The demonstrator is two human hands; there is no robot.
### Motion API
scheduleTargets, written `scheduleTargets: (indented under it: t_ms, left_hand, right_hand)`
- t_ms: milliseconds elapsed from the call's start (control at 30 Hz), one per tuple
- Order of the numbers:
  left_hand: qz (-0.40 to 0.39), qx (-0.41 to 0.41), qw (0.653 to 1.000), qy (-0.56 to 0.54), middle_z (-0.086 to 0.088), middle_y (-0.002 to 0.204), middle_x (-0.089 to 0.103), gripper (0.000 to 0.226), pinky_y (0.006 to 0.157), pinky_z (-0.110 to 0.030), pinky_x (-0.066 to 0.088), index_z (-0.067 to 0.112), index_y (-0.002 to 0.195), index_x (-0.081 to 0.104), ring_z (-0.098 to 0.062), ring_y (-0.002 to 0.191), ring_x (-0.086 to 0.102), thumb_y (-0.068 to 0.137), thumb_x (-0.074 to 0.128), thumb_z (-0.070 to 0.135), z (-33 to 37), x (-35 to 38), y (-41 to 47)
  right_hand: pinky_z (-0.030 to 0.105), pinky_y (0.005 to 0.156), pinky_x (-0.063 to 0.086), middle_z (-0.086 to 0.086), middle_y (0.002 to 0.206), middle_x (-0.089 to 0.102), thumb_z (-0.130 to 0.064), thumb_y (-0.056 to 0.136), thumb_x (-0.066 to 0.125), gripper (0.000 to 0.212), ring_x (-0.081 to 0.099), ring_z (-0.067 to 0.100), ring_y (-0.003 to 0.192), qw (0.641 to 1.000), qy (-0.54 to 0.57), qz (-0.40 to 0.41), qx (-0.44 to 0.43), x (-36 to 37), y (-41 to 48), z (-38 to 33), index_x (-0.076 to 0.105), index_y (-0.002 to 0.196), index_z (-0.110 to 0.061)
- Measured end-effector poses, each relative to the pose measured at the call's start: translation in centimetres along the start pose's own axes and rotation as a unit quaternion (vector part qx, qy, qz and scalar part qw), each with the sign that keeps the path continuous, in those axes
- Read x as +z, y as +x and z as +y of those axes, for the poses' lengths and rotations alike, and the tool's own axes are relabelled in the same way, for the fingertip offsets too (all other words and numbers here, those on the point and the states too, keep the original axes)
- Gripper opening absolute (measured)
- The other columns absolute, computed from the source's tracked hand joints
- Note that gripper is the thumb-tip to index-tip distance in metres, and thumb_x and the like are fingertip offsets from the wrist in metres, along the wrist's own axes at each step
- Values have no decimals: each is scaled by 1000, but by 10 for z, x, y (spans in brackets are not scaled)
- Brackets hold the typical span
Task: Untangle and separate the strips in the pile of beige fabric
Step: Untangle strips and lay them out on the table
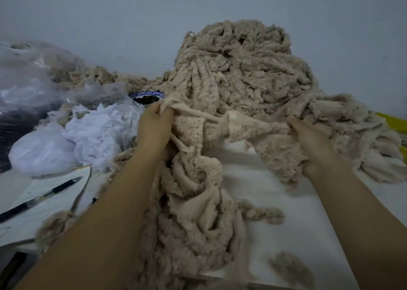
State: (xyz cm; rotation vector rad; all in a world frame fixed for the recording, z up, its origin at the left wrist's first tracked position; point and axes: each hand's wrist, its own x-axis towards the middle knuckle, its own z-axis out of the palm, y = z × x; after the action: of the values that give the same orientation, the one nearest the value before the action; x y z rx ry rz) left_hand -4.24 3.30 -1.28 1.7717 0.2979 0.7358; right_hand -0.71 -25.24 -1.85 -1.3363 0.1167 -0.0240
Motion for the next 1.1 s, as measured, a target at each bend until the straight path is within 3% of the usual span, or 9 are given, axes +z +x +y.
scheduleTargets:
  t_ms: [100, 200, 333, 433, 567, 667, 800, 1000, 1100]
  left_hand:
    - [-53, -67, 995, -49, -7, 81, 67, 29, 73, -40, 54, 19, 77, 62, -22, 77, 65, 92, 59, 43, 5, 4, -5]
    - [-148, -42, 988, -16, -8, 76, 64, 33, 65, -28, 51, 18, 72, 65, -15, 67, 62, 95, 59, 40, 12, 19, -19]
    - [-268, -9, 963, -18, -28, 100, 68, 36, 79, -52, 55, 0, 102, 68, -35, 76, 65, 99, 57, 33, 20, 31, -31]
    - [-281, 37, 959, 8, -10, 81, 68, 26, 71, -38, 53, 6, 90, 66, -26, 73, 64, 96, 63, 31, 19, 30, -27]
    - [-185, 51, 977, 96, 20, 57, 56, 25, 51, -13, 40, 25, 76, 57, 4, 52, 49, 94, 63, 41, 4, 19, -15]
    - [-93, 21, 992, 79, 23, 54, 54, 27, 56, -25, 40, 27, 72, 50, 5, 48, 48, 95, 58, 38, -10, 16, -11]
    - [-39, -44, 997, -42, 10, 74, 60, 19, 62, -33, 48, 24, 77, 57, -6, 62, 54, 96, 58, 29, -12, 13, -11]
    - [-141, -266, 879, -370, 0, 53, 45, 17, 53, -26, 49, 13, 89, 58, -10, 45, 41, 102, 51, 20, -6, 5, -11]
    - [-182, -272, 828, -455, 5, 42, 29, 34, 41, -14, 26, 14, 74, 51, -6, 35, 23, 105, 41, 23, -12, 2, -15]
  right_hand:
    - [29, 61, 48, -4, 83, 67, -43, 97, 52, 27, 65, 15, 78, 948, -294, -8, -119, 8, -5, 6, 66, 88, -22]
    - [32, 61, 41, -6, 81, 62, -63, 95, 45, 43, 57, 11, 74, 855, -463, -118, -201, 29, -19, 21, 64, 83, -25]
    - [18, 74, 49, -16, 105, 66, -70, 85, 55, 44, 63, 3, 95, 889, -349, -250, -158, 55, -34, 40, 61, 111, -36]
    - [23, 65, 58, -1, 90, 74, -42, 98, 54, 20, 70, 19, 85, 941, -274, -125, -152, 51, -32, 37, 69, 94, -29]
    - [23, 57, 57, 0, 85, 78, -37, 93, 64, 31, 75, 17, 80, 991, 117, -51, -25, 33, -24, 11, 80, 72, -21]
    - [26, 52, 54, -3, 80, 74, -43, 80, 70, 22, 65, 14, 58, 983, 162, -86, -20, 21, -19, 5, 82, 74, -25]
    - [18, 36, 32, -5, 56, 39, -23, 100, 53, 18, 26, 6, 33, 980, 199, -25, 3, 9, -7, 9, 53, 83, -18]
    - [18, 36, 31, -4, 61, 34, -15, 99, 45, 20, 23, 6, 32, 982, 189, 1, -13, 1, -3, 9, 44, 79, -20]
    - [17, 42, 34, -2, 64, 39, -14, 97, 40, 14, 23, 6, 32, 974, 224, -27, -16, -2, -4, 14, 46, 86, -19]
